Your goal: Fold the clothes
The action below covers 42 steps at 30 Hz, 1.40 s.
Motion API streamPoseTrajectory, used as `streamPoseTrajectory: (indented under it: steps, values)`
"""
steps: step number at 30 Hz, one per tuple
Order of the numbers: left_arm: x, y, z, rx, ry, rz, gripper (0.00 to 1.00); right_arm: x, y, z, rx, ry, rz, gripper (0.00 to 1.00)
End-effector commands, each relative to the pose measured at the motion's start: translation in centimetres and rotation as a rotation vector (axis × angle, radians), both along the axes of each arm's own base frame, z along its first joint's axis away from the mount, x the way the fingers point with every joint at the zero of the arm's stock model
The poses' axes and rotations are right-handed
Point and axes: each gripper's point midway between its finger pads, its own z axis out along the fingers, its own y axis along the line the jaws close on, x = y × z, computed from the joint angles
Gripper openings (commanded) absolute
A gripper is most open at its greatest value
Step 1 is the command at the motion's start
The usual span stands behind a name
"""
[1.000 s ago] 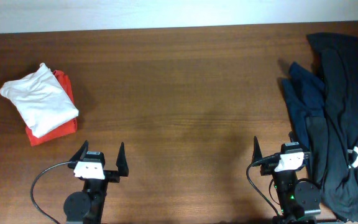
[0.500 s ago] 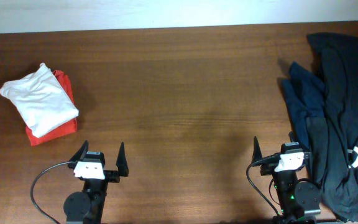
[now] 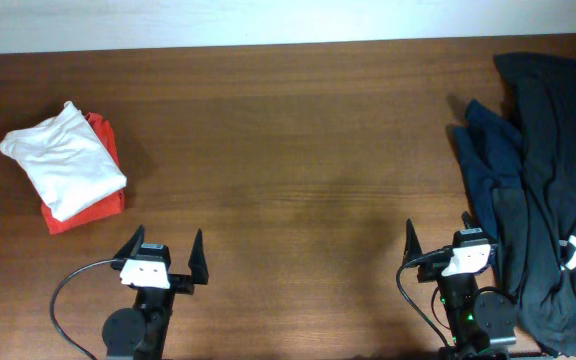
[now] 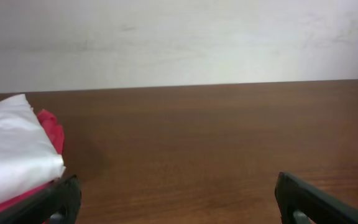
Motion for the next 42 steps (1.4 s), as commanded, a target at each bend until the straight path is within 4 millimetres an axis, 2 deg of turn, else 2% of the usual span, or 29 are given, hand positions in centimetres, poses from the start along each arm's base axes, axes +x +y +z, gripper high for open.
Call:
streamPoseTrajectory:
  steps: [1,5,9,13,16,18,19,20,23,26,29,33,37,40,42]
  values:
    - [-0.3,-0.2,0.5,-0.048,0.03,-0.013,0.99,-0.1,0.2,-0.1,0.071,0.026,0.011,0.99]
    - [-0.3,-0.2,2.7,-0.044,0.12,-0.01,0.99,-0.5,-0.7,1.1,0.061,0.122,-0.044,0.99]
    - [1.4,-0.3,4.8,-0.038,0.246,-0.007,0.99,0.0,-0.6,3.3,0.058,0.247,-0.049,0.99]
    - [3.3,-0.4,5.1,-0.03,0.417,-0.003,0.99,1.1,-0.6,3.8,0.052,0.481,-0.061,0.99]
    - [4.3,-0.5,4.8,-0.025,0.521,-0.001,0.99,2.5,0.1,4.1,0.058,0.615,-0.03,0.99]
    - [4.6,-0.5,4.5,-0.023,0.563,0.0,0.99,3.4,-0.9,4.0,0.034,0.648,-0.087,0.99]
    - [4.8,-0.5,4.2,-0.023,0.575,0.001,0.99,3.5,-3.5,3.0,0.065,0.683,-0.27,0.99]
    - [4.7,-0.5,3.9,-0.022,0.587,0.001,0.99,2.6,-6.0,1.6,0.132,0.736,-0.451,0.99]
    - [4.6,-0.5,3.8,-0.022,0.593,0.001,0.99,-0.2,-9.6,-2.7,0.272,0.922,-0.702,0.98]
    - [4.6,-0.5,3.8,-0.022,0.593,0.001,0.99,-0.9,-12.6,-5.6,0.341,1.014,-0.843,0.99]
    - [4.6,-0.5,3.8,-0.022,0.593,0.001,0.99,0.6,-15.1,-8.1,0.384,1.027,-0.91,0.97]
    - [4.6,-0.5,3.8,-0.022,0.593,0.001,0.99,2.9,-17.0,-11.7,0.398,1.033,-0.941,0.87]
    - [4.6,-0.5,3.8,-0.022,0.593,0.001,0.99,3.8,-18.4,-13.4,0.371,1.015,-0.984,0.82]
    - [4.6,-0.5,3.8,-0.022,0.593,0.001,0.99,4.3,-18.7,-13.2,0.364,0.993,-0.987,0.63]
    - [4.6,-0.5,3.8,-0.022,0.593,0.001,0.99,4.2,-18.7,-13.3,0.363,0.995,-0.987,0.4]
